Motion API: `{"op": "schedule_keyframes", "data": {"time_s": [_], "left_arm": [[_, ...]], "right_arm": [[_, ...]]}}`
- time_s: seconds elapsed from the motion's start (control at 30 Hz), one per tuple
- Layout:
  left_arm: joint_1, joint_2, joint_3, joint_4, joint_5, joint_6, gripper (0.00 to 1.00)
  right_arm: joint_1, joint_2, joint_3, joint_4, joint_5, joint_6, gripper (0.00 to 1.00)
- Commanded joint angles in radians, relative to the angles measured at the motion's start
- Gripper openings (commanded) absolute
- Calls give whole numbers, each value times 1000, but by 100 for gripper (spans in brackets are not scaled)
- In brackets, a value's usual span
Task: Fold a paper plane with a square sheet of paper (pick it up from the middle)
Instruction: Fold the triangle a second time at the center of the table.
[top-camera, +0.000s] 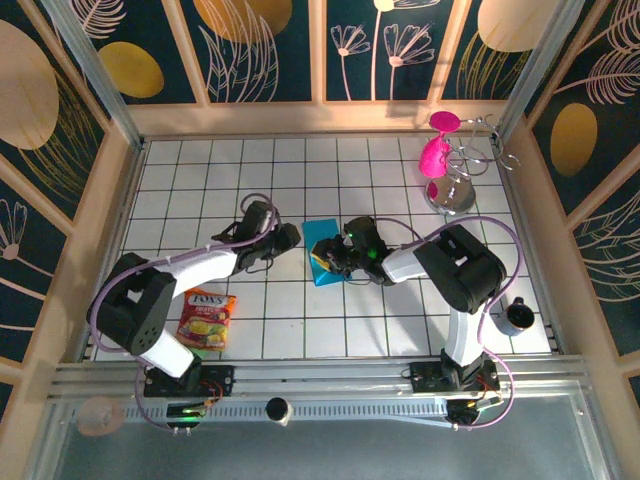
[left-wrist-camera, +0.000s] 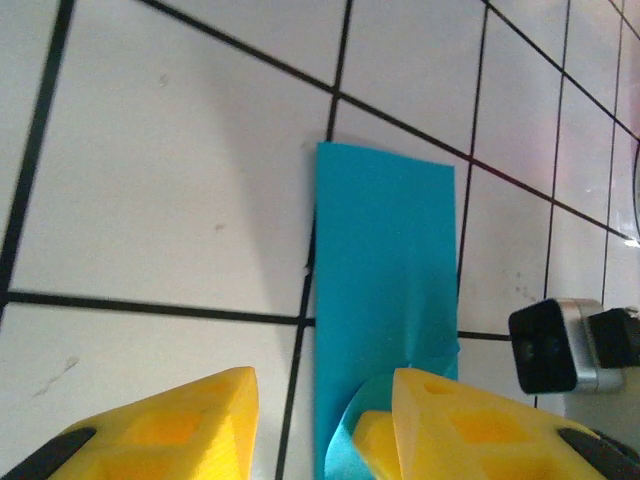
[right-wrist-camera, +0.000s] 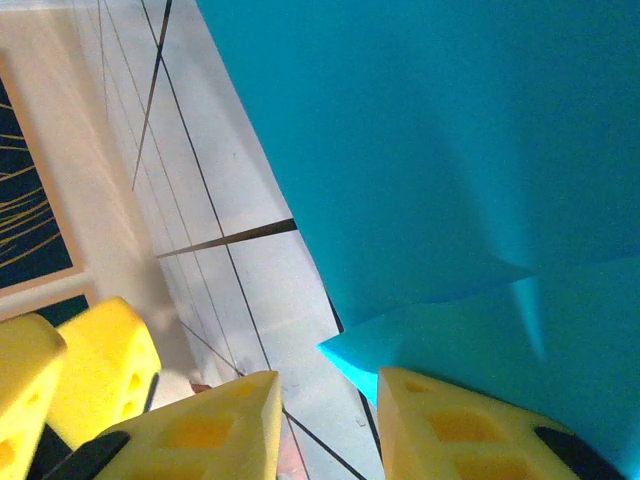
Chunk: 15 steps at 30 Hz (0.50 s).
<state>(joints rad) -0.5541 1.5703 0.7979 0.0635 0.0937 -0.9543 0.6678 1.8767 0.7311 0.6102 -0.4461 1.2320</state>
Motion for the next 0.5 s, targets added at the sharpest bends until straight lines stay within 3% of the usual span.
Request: {"op": "schedule_keyframes", "data": {"time_s": [0.0, 0.13, 0.3, 0.47], "left_arm": [[8, -45, -28, 48, -4, -40, 40], [8, -36, -38, 66, 46, -23, 32], [-13, 5, -16, 67, 97, 12, 21], [-45, 61, 3, 88, 138, 18, 11]], "right_arm": [[4, 1, -11, -122, 38, -21, 32], [4, -9, -13, -141, 49, -30, 25], [5, -8, -5, -178, 57, -39, 4], [6, -3, -2, -183, 56, -37, 0]]}}
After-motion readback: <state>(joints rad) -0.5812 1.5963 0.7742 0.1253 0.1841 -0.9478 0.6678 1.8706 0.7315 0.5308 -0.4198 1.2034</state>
